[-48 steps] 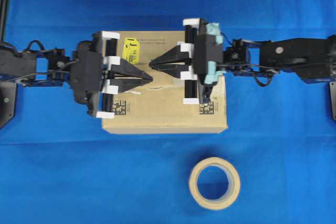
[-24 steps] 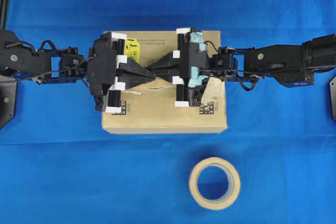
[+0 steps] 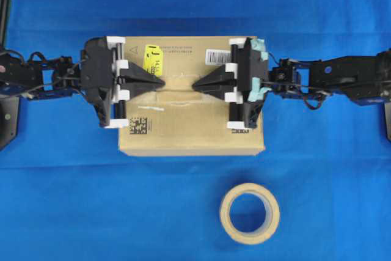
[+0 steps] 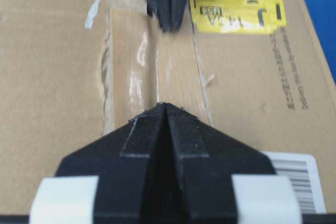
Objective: Apply tape along the seams of the closed cardboard box to seal it securely.
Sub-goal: 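Press the tape flat along the seam with both grippers toward the center, then rub both grippers back and forth over the taped seam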
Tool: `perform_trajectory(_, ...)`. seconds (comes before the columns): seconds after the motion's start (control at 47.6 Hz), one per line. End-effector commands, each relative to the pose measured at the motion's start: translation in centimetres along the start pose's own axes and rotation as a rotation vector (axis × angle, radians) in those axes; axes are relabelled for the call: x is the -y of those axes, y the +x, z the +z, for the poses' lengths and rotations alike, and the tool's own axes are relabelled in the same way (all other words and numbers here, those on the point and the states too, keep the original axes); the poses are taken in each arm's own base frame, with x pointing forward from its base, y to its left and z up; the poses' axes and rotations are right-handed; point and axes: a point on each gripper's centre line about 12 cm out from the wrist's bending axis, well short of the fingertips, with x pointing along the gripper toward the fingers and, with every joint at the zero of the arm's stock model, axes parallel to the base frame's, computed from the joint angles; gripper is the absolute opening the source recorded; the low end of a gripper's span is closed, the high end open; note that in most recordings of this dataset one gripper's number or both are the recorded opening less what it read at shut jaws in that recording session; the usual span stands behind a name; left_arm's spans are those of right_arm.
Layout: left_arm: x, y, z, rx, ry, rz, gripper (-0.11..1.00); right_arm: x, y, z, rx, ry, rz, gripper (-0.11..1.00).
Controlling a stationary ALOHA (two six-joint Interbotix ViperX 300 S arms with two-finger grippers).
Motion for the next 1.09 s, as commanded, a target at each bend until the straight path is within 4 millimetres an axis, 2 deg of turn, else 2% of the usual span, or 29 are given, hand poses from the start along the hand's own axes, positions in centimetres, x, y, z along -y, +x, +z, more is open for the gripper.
perform_trajectory(0.0,-0.4,-0.6,-2.2,-0.063,-0.027,0.014,0.0,-0.2,-0.7,0.1,0.007,-0.001,0.003,0.01)
perform_trajectory(0.105,-0.1,-0.7,-1.4,-0.036,-0.021,0.006,0.0,-0.2,-1.3,1.1,0.038,-0.001,0.005,0.01)
perform_trajectory(0.378,1.2,-2.2,5.7,0.187,0.036,-0.029,0.0,-0.4,-4.2,6.3,0.198,-0.031,0.012,0.01)
perform_trajectory(0.526,1.5,-1.7,7.7,0.269,0.047,-0.022,0.0,-0.1,-3.5,7.5,0.229,-0.034,0.005,0.01)
perform_trajectory(0.631,1.6,-0.5,8.0,0.266,0.046,-0.018,0.0,-0.1,-2.3,8.0,0.224,-0.034,0.005,0.01)
perform_trajectory(0.799,2.2,1.6,7.8,0.233,0.054,-0.029,0.0,-0.2,0.3,7.6,0.195,-0.034,0.004,0.01)
perform_trajectory(0.967,2.4,2.8,6.2,0.175,0.057,-0.033,0.0,-0.6,2.4,6.9,0.16,-0.035,0.012,0.01)
perform_trajectory(1.072,2.5,3.1,5.5,0.153,0.037,-0.036,0.0,-1.2,3.0,6.2,0.139,-0.033,0.024,0.01)
